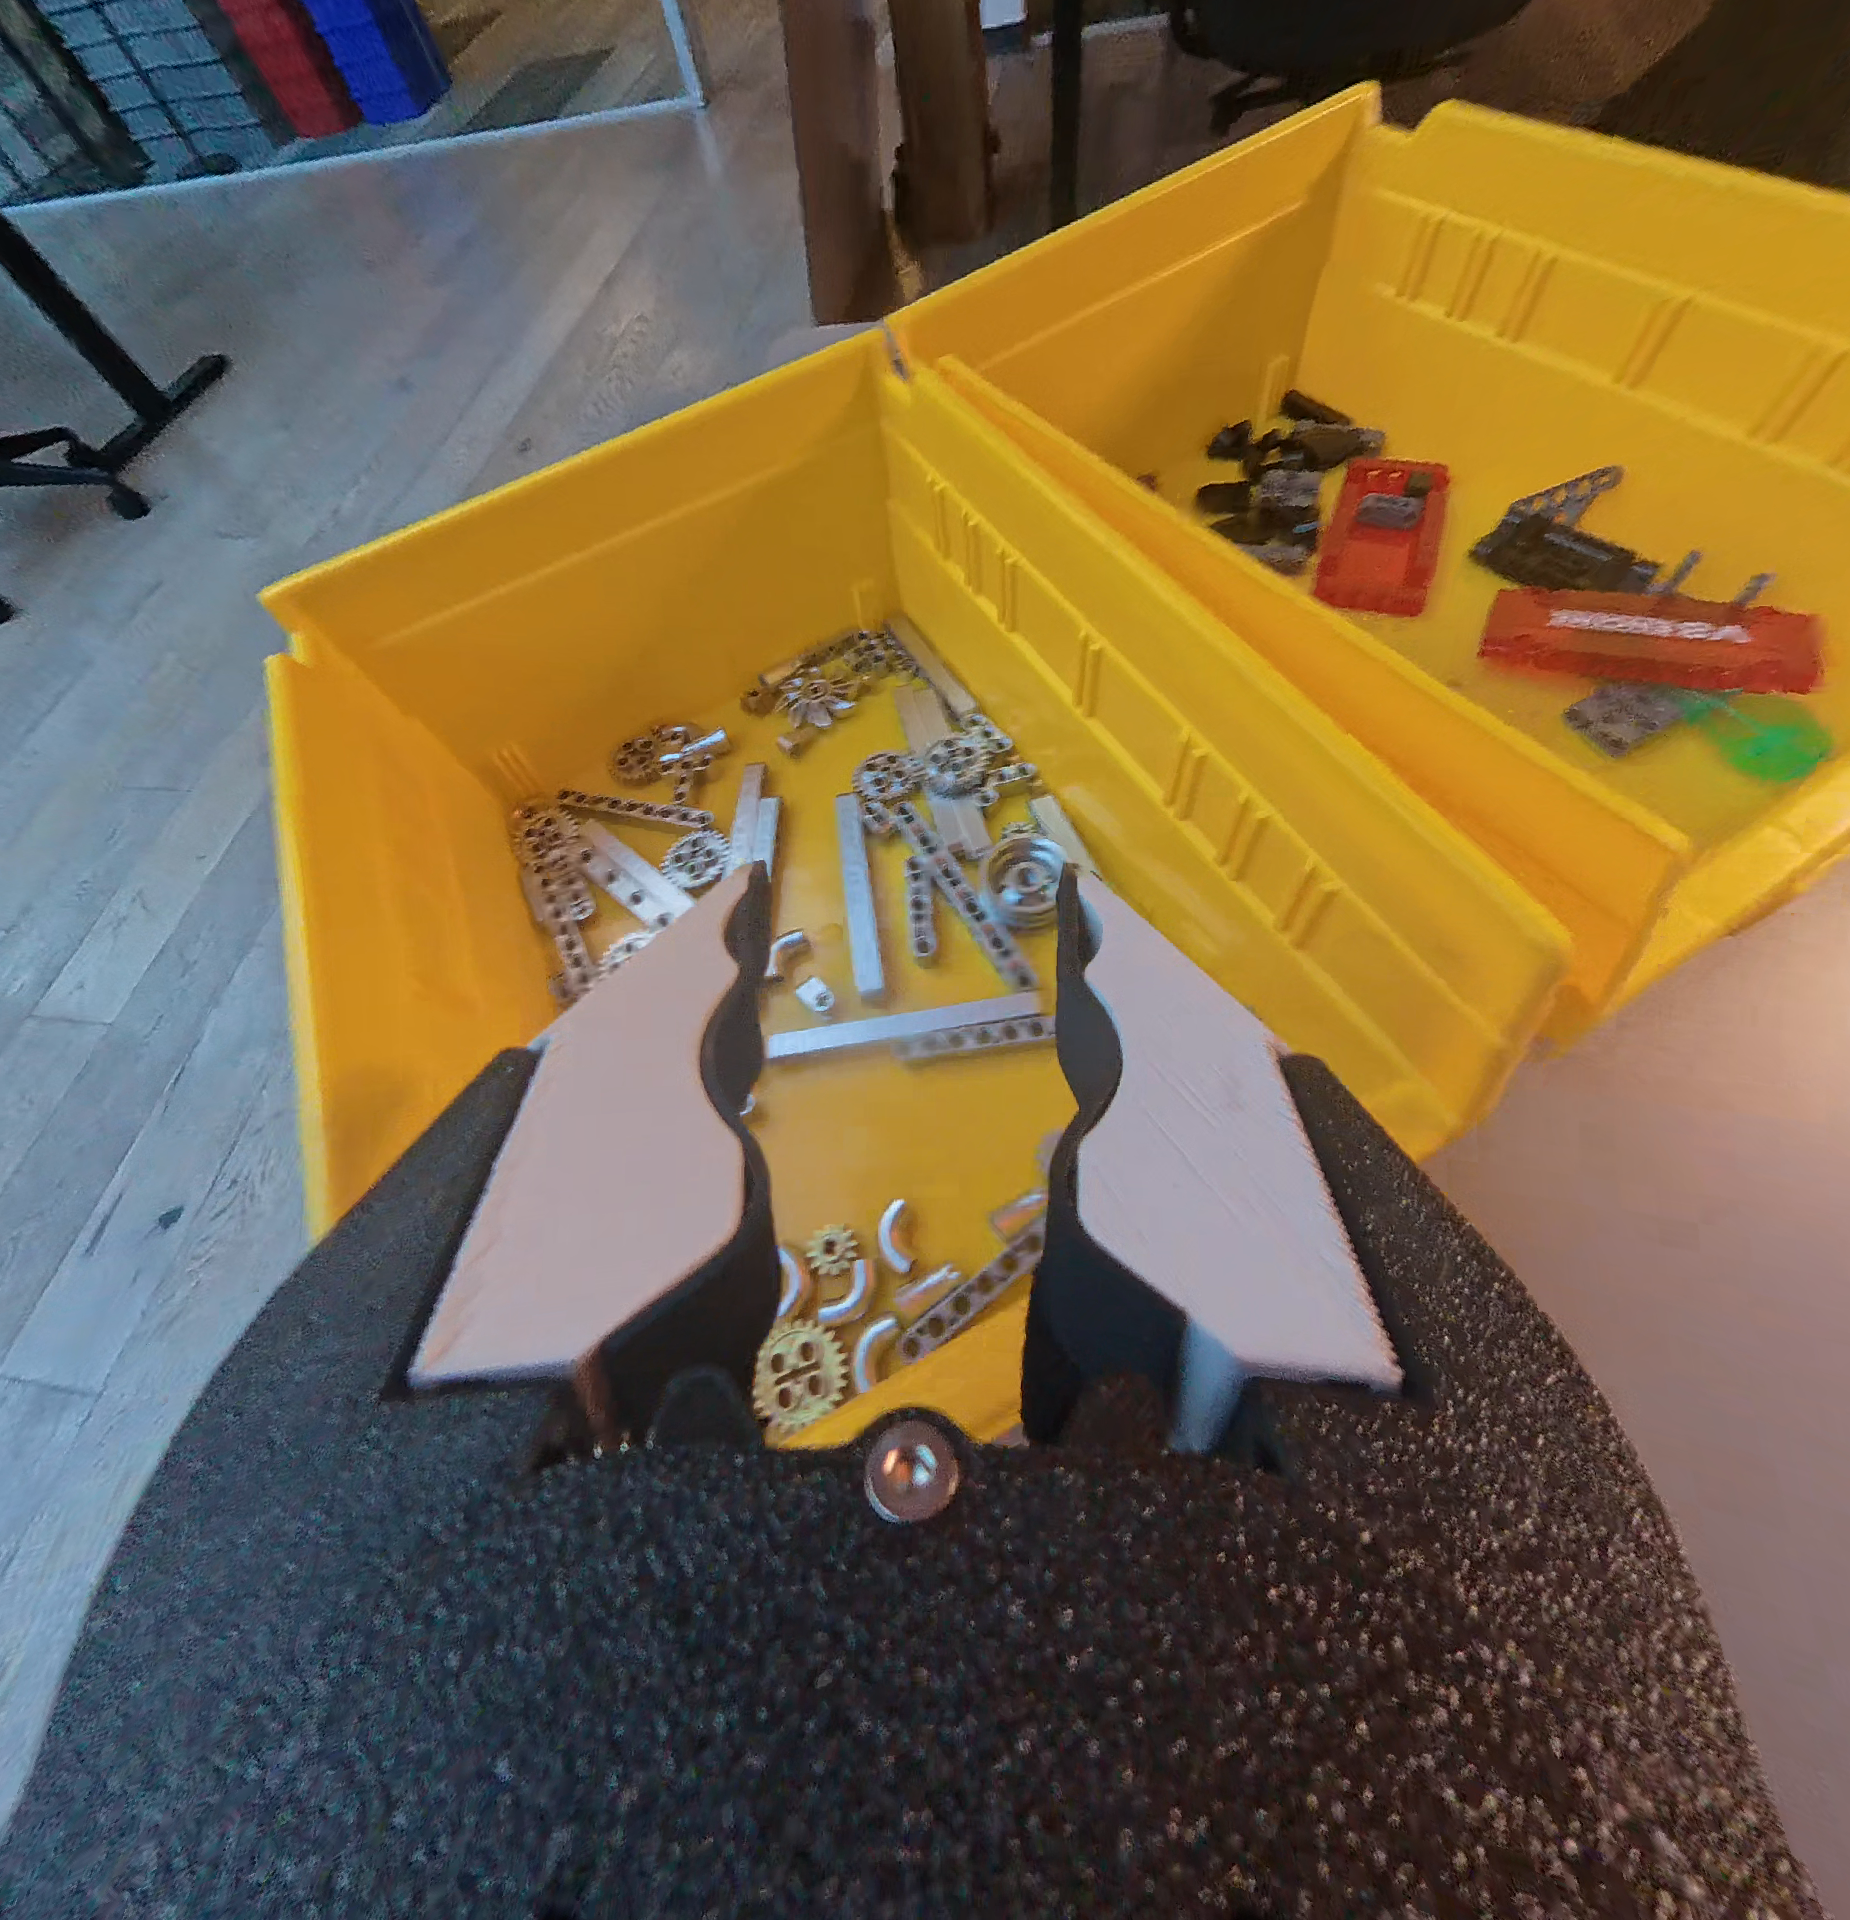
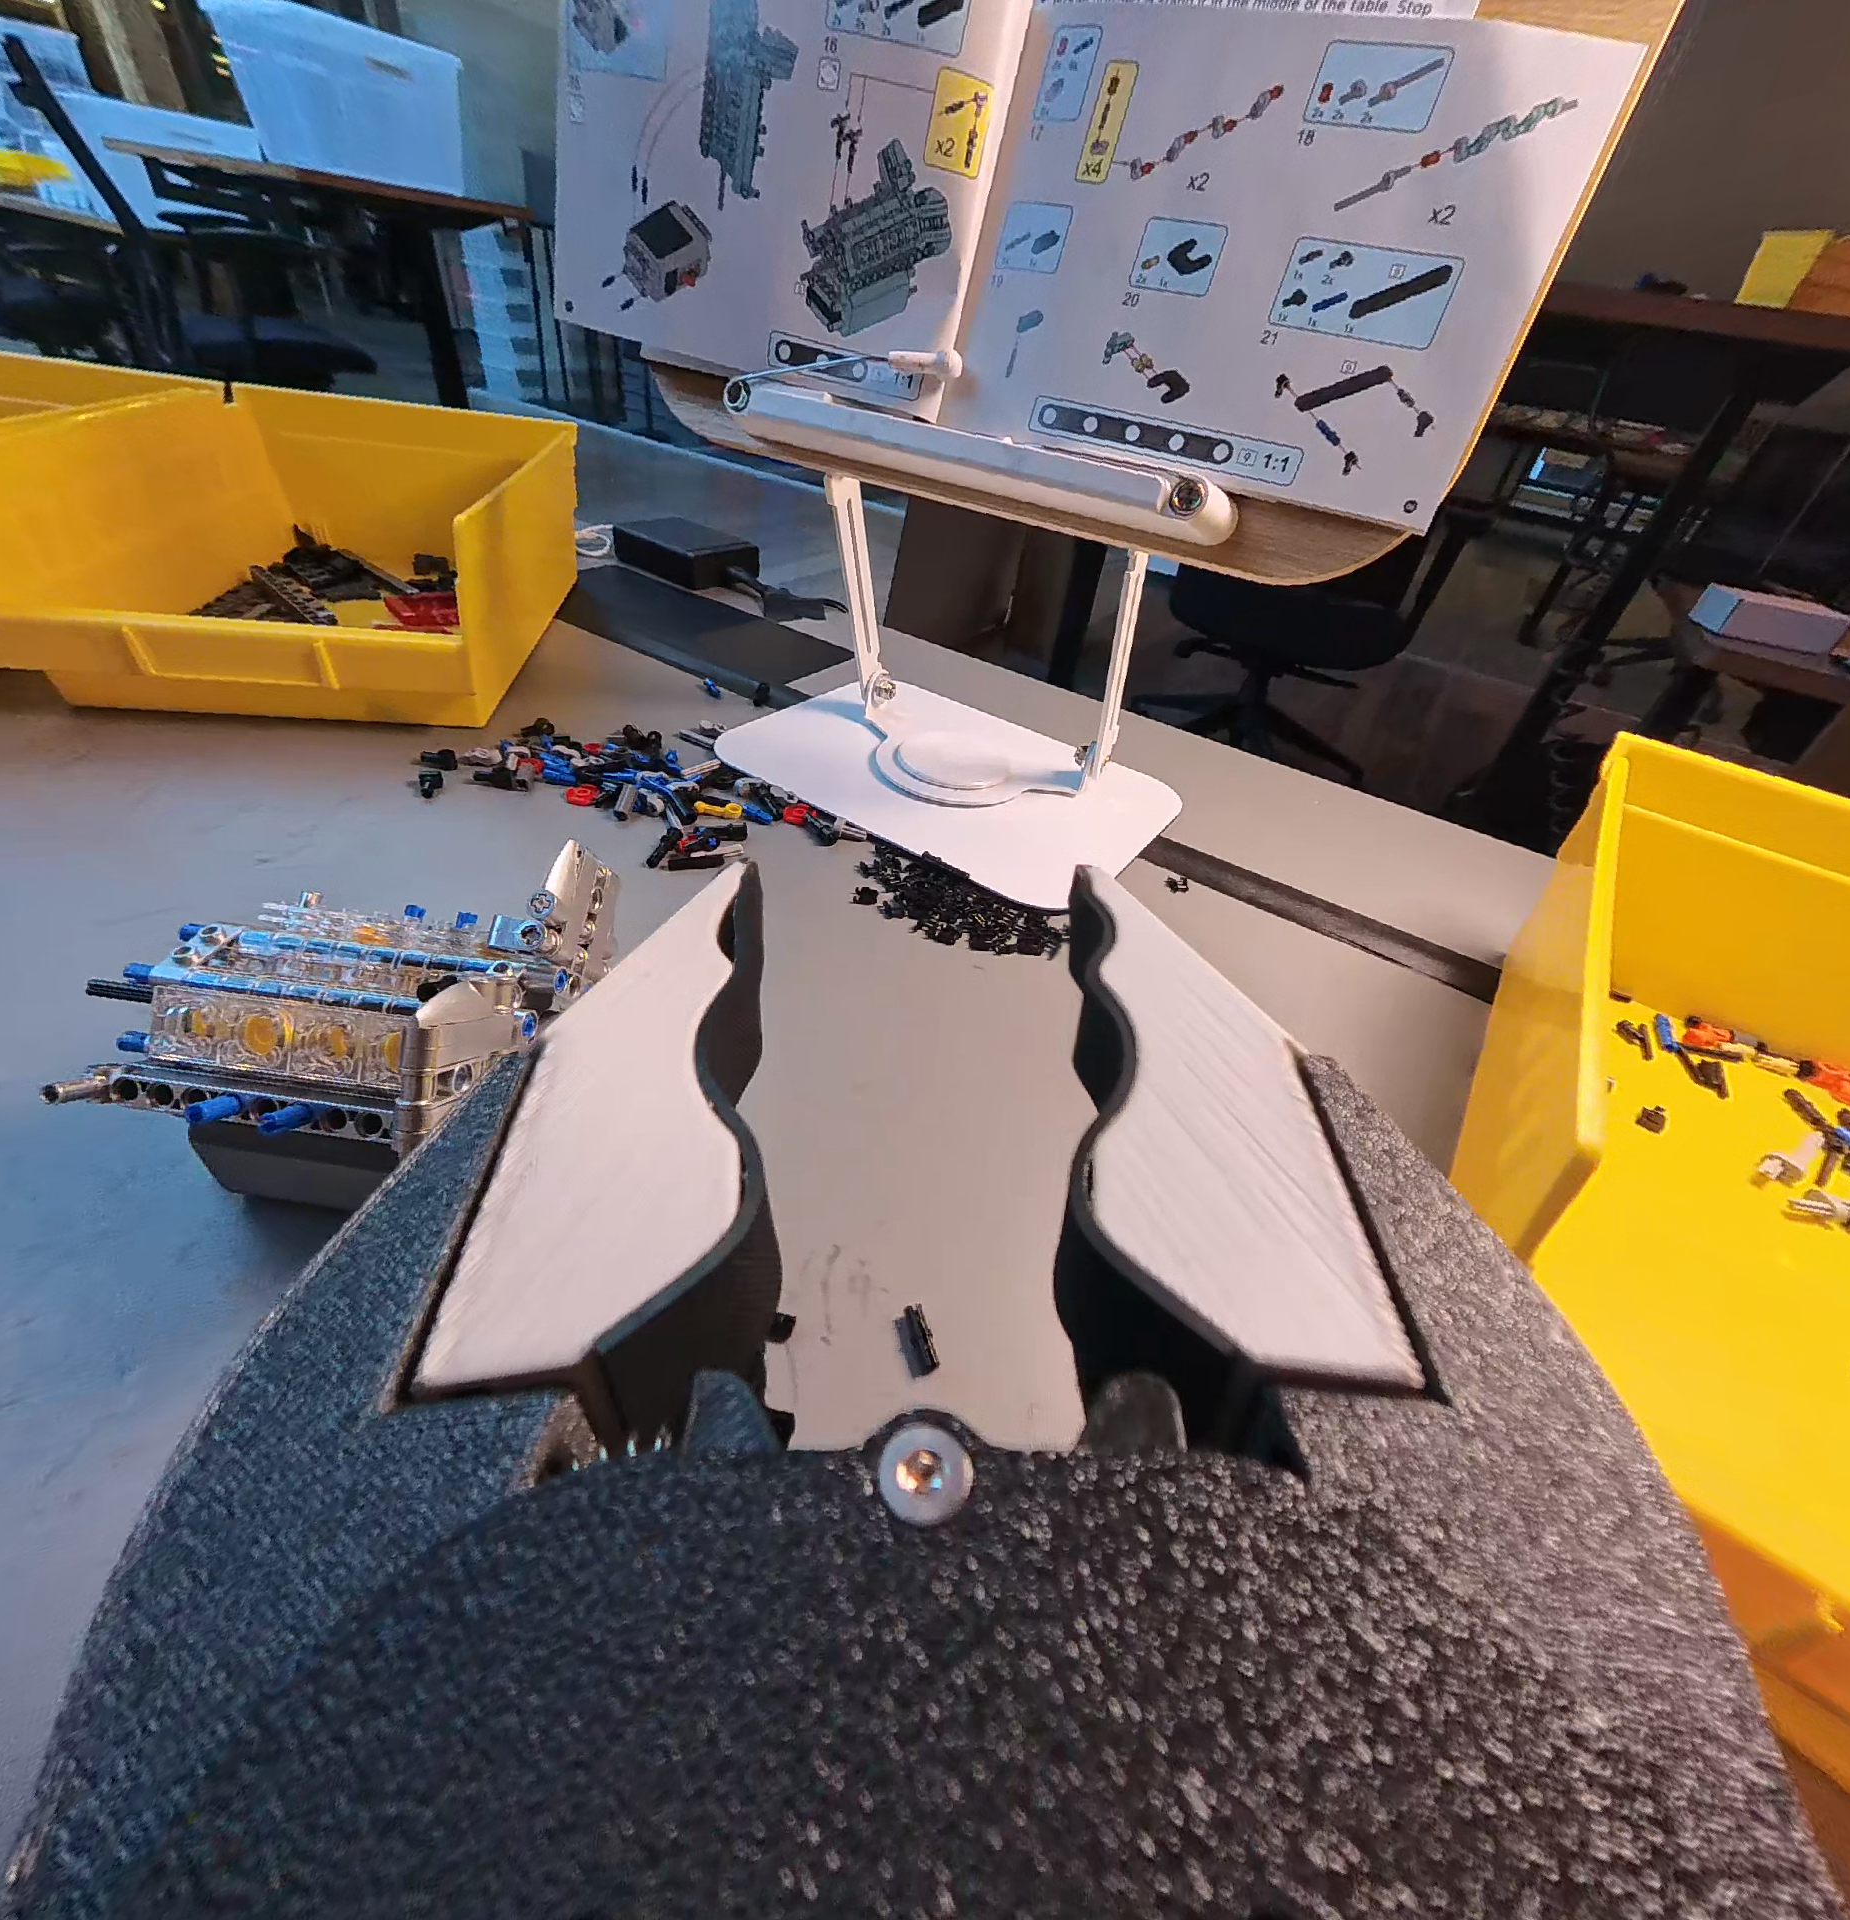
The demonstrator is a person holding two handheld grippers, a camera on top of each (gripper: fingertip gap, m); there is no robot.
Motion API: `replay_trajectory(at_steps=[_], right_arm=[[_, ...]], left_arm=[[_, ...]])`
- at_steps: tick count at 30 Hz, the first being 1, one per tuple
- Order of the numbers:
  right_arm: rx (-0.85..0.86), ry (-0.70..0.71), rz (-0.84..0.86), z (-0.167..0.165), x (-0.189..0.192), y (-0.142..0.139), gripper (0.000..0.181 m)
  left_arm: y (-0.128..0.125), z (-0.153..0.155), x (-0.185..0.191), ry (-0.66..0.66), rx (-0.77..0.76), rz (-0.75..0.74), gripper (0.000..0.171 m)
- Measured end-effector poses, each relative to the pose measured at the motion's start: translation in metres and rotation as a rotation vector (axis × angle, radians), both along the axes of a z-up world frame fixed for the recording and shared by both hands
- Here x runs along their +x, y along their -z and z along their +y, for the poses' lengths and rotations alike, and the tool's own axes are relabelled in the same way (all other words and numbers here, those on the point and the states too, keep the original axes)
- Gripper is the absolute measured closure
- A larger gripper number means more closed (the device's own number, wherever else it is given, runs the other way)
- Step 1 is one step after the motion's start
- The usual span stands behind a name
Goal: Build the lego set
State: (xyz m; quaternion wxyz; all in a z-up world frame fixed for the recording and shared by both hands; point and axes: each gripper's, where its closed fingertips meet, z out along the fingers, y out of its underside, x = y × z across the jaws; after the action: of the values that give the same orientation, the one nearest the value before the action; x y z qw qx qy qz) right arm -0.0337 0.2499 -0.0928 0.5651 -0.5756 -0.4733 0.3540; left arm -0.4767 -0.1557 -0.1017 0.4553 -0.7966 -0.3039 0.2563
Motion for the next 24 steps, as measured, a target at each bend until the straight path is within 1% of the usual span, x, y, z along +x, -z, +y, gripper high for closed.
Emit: replay_trajectory(at_steps=[2,4,6,8,10,12,15,18,20,22,24], right_arm=[[0.000,0.013,0.001,0.002,0.002,-0.001,0.123],[0.001,0.019,0.005,0.003,0.004,-0.003,0.123],[0.003,0.025,0.011,0.004,0.005,-0.005,0.123],[-0.002,0.023,0.006,0.004,0.005,-0.004,0.123],[-0.003,0.015,-0.003,0.003,0.005,-0.002,0.123],[0.002,0.007,-0.012,0.002,0.005,0.001,0.123],[-0.015,-0.014,-0.017,-0.002,0.004,0.005,0.123],[-0.012,-0.040,-0.040,-0.008,0.000,0.010,0.123],[-0.003,-0.054,-0.065,-0.011,-0.002,0.014,0.123],[-0.009,-0.069,-0.073,-0.013,-0.003,0.015,0.123],[-0.034,-0.076,-0.087,-0.012,-0.005,0.019,0.122]], left_arm=[[-0.009,0.039,0.035,0.145,0.059,-0.001,0.117],[-0.023,0.081,0.079,0.295,0.102,0.049,0.116],[-0.034,0.125,0.128,0.466,0.135,0.099,0.116],[-0.041,0.163,0.178,0.629,0.182,0.134,0.115],[-0.044,0.190,0.222,0.763,0.230,0.159,0.114],[-0.040,0.209,0.256,0.845,0.267,0.156,0.115],[-0.023,0.232,0.292,0.893,0.321,0.071,0.116],[-0.003,0.244,0.303,0.847,0.356,0.022,0.116],[0.014,0.245,0.302,0.843,0.292,0.020,0.116],[0.027,0.242,0.288,0.804,0.222,0.084,0.117],[0.038,0.242,0.280,0.788,0.182,0.065,0.117]])
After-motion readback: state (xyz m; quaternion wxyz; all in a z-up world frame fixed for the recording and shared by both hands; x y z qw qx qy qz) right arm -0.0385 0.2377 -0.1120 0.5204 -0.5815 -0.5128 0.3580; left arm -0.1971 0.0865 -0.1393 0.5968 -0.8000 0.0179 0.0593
